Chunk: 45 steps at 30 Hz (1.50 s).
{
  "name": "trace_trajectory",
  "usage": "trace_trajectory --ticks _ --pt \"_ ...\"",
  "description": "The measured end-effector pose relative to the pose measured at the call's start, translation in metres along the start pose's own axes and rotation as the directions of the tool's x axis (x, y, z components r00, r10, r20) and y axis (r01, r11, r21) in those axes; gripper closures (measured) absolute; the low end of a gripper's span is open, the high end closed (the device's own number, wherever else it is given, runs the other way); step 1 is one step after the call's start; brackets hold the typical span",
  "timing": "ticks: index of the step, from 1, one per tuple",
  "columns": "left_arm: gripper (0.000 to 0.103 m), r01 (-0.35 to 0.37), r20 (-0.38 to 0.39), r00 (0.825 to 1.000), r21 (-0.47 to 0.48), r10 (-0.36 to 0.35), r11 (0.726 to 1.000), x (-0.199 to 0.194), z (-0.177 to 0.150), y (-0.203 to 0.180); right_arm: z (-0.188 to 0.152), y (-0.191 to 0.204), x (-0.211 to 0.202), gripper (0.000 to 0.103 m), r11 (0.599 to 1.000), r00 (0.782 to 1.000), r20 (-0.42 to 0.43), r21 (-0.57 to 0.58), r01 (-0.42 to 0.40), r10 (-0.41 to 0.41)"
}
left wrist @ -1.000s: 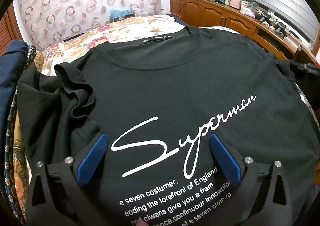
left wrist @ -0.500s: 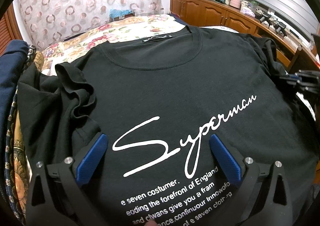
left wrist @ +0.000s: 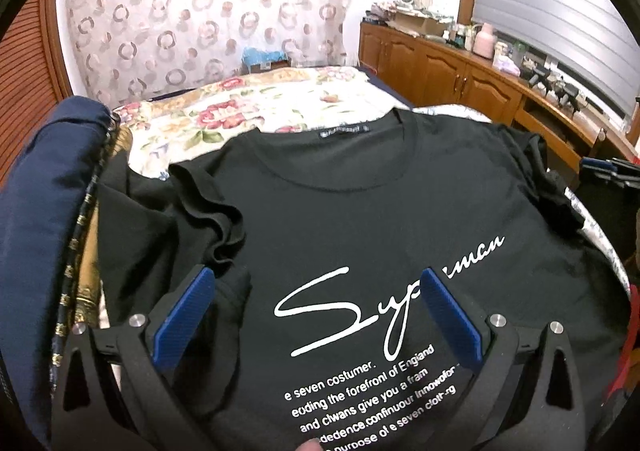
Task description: Fold small clothes
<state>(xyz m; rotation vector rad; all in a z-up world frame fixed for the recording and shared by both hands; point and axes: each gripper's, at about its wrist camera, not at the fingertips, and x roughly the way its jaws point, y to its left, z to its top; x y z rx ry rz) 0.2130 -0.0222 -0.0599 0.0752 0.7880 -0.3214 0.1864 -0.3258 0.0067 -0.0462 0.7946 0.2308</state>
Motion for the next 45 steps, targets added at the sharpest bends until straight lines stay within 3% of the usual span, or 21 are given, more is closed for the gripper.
trace_trajectory --ticks 5,13,15,16,17,18,19,27,37,39,41,43,45 --pt "0.000 0.011 0.013 1.000 -0.005 -0.011 1.000 -0.005 0.003 0.000 0.005 -0.021 0.005 0.058 0.999 0.999 0.001 0.034 0.033 -0.033" --pt "0.000 0.018 -0.004 1.000 -0.009 -0.018 1.000 -0.006 -0.003 0.001 -0.016 -0.038 0.055 0.058 0.994 0.992 -0.127 0.099 0.037 -0.024" --pt "0.000 0.016 -0.008 1.000 -0.009 -0.016 1.000 -0.006 -0.005 0.002 -0.017 -0.037 0.055 0.062 0.994 0.993 -0.119 0.104 0.020 -0.008" --pt "0.000 0.016 -0.009 1.000 -0.010 -0.017 1.000 -0.006 -0.006 0.002 -0.017 -0.036 0.055 0.069 0.995 0.993 -0.118 0.098 0.008 0.004" --pt "0.000 0.016 -0.010 1.000 -0.012 -0.016 1.000 -0.006 -0.006 0.003 -0.017 -0.036 0.054 0.074 0.996 0.993 -0.117 0.091 -0.003 0.014" --pt "0.000 0.014 -0.010 1.000 -0.013 -0.014 1.000 -0.006 -0.005 0.004 -0.016 -0.034 0.053 0.087 0.997 0.993 -0.116 0.080 -0.012 0.022" --pt "0.000 0.013 -0.008 1.000 -0.014 -0.013 1.000 -0.007 -0.006 0.004 -0.014 -0.032 0.051 0.093 0.998 0.994 -0.110 0.066 -0.015 0.022" --pt "0.000 -0.004 0.015 1.000 -0.030 0.004 1.000 -0.018 -0.006 0.012 0.026 -0.008 0.034 0.097 0.998 0.998 -0.003 -0.030 -0.062 0.062" --pt "0.000 -0.032 0.030 0.999 -0.059 0.034 0.998 -0.029 -0.008 0.021 0.081 0.063 0.062 0.098 0.957 0.979 0.010 -0.213 -0.198 0.204" --pt "0.000 -0.036 0.031 0.999 -0.058 0.037 0.998 -0.031 -0.009 0.021 0.088 0.074 0.068 0.097 0.946 0.974 -0.002 -0.237 -0.221 0.227" --pt "0.000 -0.040 0.033 0.999 -0.059 0.042 0.997 -0.032 -0.009 0.020 0.092 0.082 0.073 0.091 0.943 0.979 0.001 -0.269 -0.198 0.206" --pt "0.000 -0.041 0.036 0.998 -0.063 0.044 0.997 -0.034 -0.010 0.023 0.095 0.083 0.074 0.062 0.942 0.983 0.006 -0.286 -0.175 0.184" --pt "0.000 -0.047 0.039 0.998 -0.066 0.049 0.997 -0.036 -0.010 0.024 0.097 0.074 0.070 0.056 0.954 0.986 0.028 -0.259 -0.154 0.167"
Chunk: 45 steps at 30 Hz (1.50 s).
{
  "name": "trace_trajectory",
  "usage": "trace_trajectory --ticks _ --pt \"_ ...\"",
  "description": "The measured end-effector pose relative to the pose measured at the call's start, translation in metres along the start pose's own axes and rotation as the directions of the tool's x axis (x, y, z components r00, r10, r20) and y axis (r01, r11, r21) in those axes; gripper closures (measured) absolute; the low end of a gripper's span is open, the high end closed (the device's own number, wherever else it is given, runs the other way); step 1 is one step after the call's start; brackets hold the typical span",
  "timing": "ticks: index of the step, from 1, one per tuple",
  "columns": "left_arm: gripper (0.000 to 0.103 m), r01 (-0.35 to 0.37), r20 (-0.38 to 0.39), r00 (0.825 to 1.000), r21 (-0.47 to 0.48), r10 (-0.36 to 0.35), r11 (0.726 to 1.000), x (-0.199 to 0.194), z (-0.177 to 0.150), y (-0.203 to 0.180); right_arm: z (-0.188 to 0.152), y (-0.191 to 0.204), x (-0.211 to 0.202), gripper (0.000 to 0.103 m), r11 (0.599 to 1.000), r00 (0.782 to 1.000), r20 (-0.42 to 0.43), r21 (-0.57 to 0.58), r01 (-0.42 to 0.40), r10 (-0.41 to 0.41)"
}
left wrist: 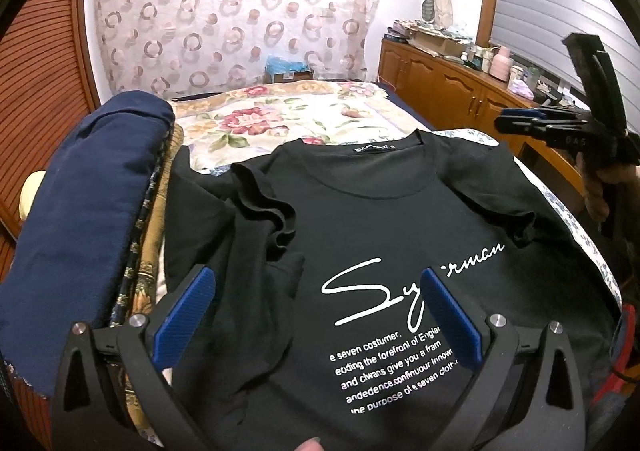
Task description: Fold small clothes
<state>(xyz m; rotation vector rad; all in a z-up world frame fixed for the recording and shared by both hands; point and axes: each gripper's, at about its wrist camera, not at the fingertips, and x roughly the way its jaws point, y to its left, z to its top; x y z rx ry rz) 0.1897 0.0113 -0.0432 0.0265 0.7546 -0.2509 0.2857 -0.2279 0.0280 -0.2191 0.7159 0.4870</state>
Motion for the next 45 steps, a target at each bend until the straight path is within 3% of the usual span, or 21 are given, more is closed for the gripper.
trace_trajectory --ticks 3,7,16,20,27,32,35,41,45 --pt "0.000 -0.005 0.004 1.000 -0.001 0.005 1.000 -0.001 0.003 0.002 -0.010 -0.014 -0.014 0.056 0.998 0.999 0.008 0.034 0.051 -0.051" --pt "0.000 -0.003 0.007 1.000 -0.003 0.003 1.000 -0.001 0.004 0.002 -0.033 -0.021 -0.021 0.056 0.996 0.998 -0.032 0.064 0.055 -0.053" --pt "0.000 0.003 -0.009 1.000 0.006 -0.003 1.000 0.001 0.001 -0.004 -0.077 0.014 -0.023 0.056 0.997 0.995 -0.100 0.077 0.014 -0.006" --pt "0.000 0.001 -0.008 1.000 0.006 -0.001 1.000 0.000 0.000 -0.004 -0.091 0.030 -0.021 0.069 0.995 0.991 -0.125 0.094 -0.043 0.055" --pt "0.000 -0.016 -0.005 1.000 -0.009 0.016 1.000 -0.004 -0.005 0.003 -0.102 0.043 -0.002 0.070 0.997 0.986 -0.167 0.072 -0.015 0.027" --pt "0.000 -0.027 -0.009 1.000 -0.015 0.027 1.000 -0.006 -0.005 0.009 -0.102 0.048 0.004 0.095 0.999 0.984 -0.176 -0.003 0.032 -0.032" --pt "0.000 -0.037 -0.008 0.999 -0.007 0.037 0.999 -0.008 -0.004 0.010 -0.098 0.044 0.001 0.100 1.000 0.985 -0.175 0.006 0.012 -0.011" --pt "0.000 -0.046 0.001 0.999 -0.009 0.046 0.999 -0.012 0.004 0.018 -0.095 0.044 -0.023 0.101 0.993 0.983 -0.142 0.050 -0.109 0.115" --pt "0.000 -0.061 -0.002 0.998 -0.002 0.061 0.998 -0.009 0.012 0.023 -0.101 0.050 -0.027 0.100 0.992 0.979 -0.161 0.045 -0.120 0.126"
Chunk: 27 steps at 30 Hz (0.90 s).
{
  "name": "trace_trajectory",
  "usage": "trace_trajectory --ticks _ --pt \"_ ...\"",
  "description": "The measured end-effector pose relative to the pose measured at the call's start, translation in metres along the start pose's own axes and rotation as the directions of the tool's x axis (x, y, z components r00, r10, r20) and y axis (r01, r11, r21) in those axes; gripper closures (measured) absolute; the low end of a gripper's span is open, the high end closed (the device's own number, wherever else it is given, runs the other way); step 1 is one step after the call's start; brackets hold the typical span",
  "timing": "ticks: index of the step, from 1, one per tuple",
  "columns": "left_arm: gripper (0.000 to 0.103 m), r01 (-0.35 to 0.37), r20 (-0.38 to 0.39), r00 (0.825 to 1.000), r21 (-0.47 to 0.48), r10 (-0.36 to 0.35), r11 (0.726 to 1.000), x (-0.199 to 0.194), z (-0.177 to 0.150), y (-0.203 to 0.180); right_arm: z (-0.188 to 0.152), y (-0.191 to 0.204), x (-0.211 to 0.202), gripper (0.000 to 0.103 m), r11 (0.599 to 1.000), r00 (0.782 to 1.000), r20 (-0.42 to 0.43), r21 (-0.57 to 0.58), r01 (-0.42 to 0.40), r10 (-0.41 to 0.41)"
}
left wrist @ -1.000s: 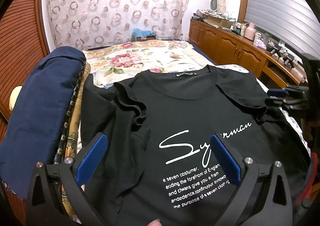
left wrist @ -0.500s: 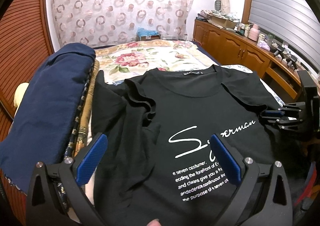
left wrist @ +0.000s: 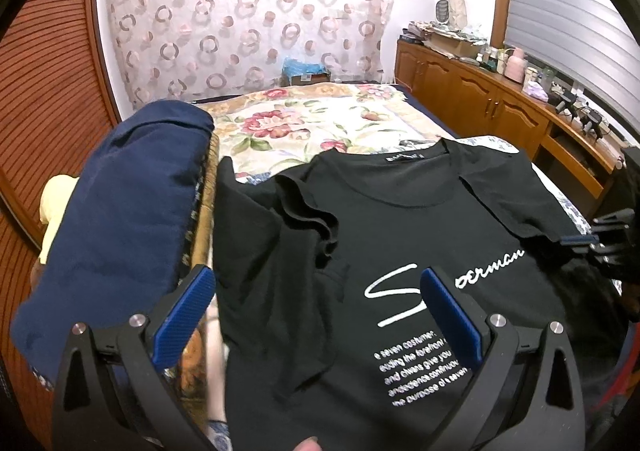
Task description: Fold small clothes
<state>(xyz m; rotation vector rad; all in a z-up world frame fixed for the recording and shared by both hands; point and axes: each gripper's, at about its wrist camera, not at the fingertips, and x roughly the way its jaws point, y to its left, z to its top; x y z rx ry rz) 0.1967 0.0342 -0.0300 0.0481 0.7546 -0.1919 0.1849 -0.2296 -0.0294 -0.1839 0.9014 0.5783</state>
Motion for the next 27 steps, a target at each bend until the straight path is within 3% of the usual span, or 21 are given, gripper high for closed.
trace_trajectory --ticks 6,9,10,11,17,19,27 --pt "0.000 -0.014 0.001 1.000 0.001 0.014 1.000 0.002 0.018 0.016 -0.003 -0.005 -0.006 0.097 1.000 1.000 0.013 0.029 0.003 -0.003" --pt "0.001 -0.016 0.002 1.000 0.017 0.016 1.000 0.005 0.029 0.023 0.001 -0.011 -0.011 0.067 0.999 0.999 0.034 0.032 0.035 -0.036" --pt "0.006 -0.009 -0.003 1.000 0.021 0.009 1.000 0.008 0.034 0.027 0.003 -0.015 -0.013 0.055 0.998 0.998 0.044 0.038 0.042 -0.044" --pt "0.008 -0.004 -0.014 1.000 0.025 0.004 1.000 0.012 0.038 0.029 0.005 -0.018 -0.014 0.052 0.998 0.997 0.053 0.042 0.053 -0.055" --pt "0.049 -0.007 -0.090 0.996 0.064 0.013 0.998 0.037 0.057 0.035 0.016 -0.046 -0.009 0.051 0.988 0.987 0.073 0.059 0.141 -0.145" --pt "0.057 -0.009 -0.117 0.993 0.070 0.017 0.998 0.043 0.059 0.036 0.019 -0.055 -0.005 0.051 0.986 0.984 0.078 0.070 0.153 -0.158" --pt "0.066 -0.070 -0.188 0.978 0.096 0.088 0.993 0.069 0.068 0.042 0.030 -0.079 0.011 0.051 0.980 0.979 0.087 0.093 0.177 -0.185"
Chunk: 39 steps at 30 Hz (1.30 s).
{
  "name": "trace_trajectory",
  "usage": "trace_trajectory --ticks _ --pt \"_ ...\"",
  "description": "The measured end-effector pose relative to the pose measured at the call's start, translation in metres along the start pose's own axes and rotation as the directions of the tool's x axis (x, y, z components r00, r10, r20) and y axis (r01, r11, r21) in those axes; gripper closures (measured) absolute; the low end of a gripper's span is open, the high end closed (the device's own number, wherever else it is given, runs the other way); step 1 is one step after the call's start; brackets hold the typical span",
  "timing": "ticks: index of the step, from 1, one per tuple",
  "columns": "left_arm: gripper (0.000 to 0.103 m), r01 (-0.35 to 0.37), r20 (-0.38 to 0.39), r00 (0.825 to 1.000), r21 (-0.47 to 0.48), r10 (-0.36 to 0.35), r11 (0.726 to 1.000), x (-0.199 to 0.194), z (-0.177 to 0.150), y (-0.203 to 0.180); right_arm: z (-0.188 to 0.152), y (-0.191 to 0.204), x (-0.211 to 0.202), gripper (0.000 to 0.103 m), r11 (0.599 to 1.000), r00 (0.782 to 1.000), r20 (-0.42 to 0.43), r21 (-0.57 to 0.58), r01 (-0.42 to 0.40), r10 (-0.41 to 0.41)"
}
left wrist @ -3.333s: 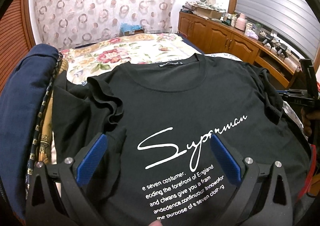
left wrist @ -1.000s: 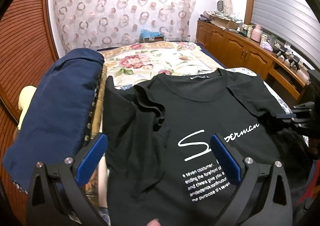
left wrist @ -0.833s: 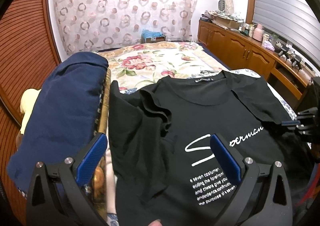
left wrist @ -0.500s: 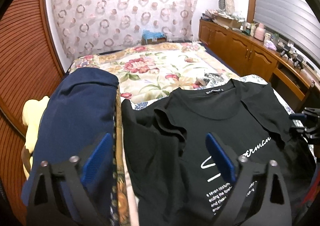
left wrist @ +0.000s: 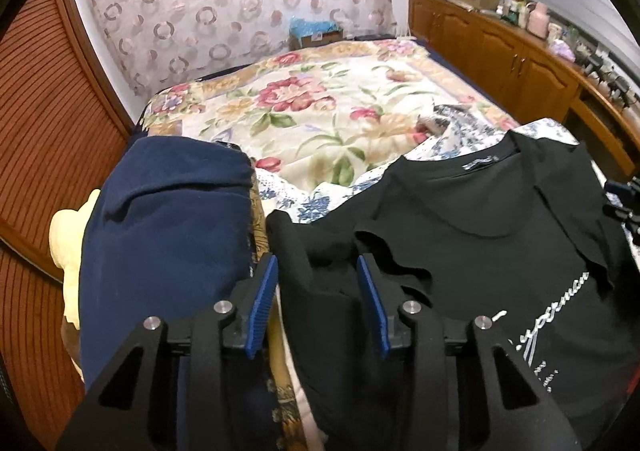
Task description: Fold small clothes
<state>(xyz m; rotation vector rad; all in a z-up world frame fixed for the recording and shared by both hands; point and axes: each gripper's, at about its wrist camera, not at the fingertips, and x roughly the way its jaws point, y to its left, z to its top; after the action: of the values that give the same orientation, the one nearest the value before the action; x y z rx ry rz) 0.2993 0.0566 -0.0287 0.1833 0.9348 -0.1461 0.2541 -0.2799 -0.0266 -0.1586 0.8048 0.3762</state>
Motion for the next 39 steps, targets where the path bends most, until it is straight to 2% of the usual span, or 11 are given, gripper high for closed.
trace_trajectory --ticks 2,4,9,15,16,17,19,21,24,26,39 --pt "0.078 -0.010 -0.013 1.000 0.010 0.010 1.000 0.006 0.002 -0.001 0.003 -0.006 0.006 0.047 1.000 1.000 -0.001 -0.005 0.023 -0.023" --pt "0.081 -0.033 -0.008 0.999 0.015 0.033 0.999 0.009 0.004 0.000 0.007 -0.013 0.010 0.043 0.999 0.999 -0.001 -0.007 0.045 -0.045" --pt "0.081 -0.073 -0.061 0.995 0.002 0.073 0.997 0.025 0.006 0.007 0.015 -0.032 0.015 0.042 0.998 0.998 0.000 0.009 0.070 -0.070" --pt "0.081 -0.074 -0.099 0.992 0.027 0.076 0.997 0.036 0.006 0.005 0.021 -0.043 0.018 0.042 0.996 0.996 0.001 0.020 0.087 -0.087" --pt "0.088 -0.071 -0.093 0.993 0.032 0.073 0.997 0.035 0.005 0.004 0.021 -0.044 0.019 0.042 0.996 0.996 0.000 0.023 0.088 -0.088" --pt "0.102 -0.063 -0.085 0.994 0.032 0.065 0.997 0.033 0.005 0.004 0.021 -0.045 0.021 0.042 0.996 0.996 -0.002 0.025 0.088 -0.088" --pt "0.103 -0.029 -0.046 0.999 0.003 0.029 1.000 0.021 0.007 0.008 0.021 -0.049 0.026 0.042 0.995 0.996 -0.020 0.033 0.090 -0.090" --pt "0.103 -0.011 0.037 0.999 -0.036 0.012 0.999 -0.004 0.008 0.015 0.020 -0.052 0.029 0.042 0.996 0.996 -0.033 0.040 0.085 -0.084" --pt "0.103 0.019 0.152 0.988 -0.103 -0.003 0.994 -0.046 0.011 0.033 0.018 -0.056 0.029 0.042 0.994 0.995 -0.042 0.043 0.095 -0.094" --pt "0.103 0.037 0.190 0.982 -0.129 -0.012 0.991 -0.061 0.011 0.043 0.017 -0.059 0.028 0.042 0.994 0.995 -0.040 0.056 0.095 -0.093" --pt "0.103 0.078 0.225 0.973 -0.125 -0.049 0.989 -0.071 -0.006 0.039 0.014 -0.086 0.038 0.042 0.987 0.997 -0.073 0.156 0.048 -0.037"
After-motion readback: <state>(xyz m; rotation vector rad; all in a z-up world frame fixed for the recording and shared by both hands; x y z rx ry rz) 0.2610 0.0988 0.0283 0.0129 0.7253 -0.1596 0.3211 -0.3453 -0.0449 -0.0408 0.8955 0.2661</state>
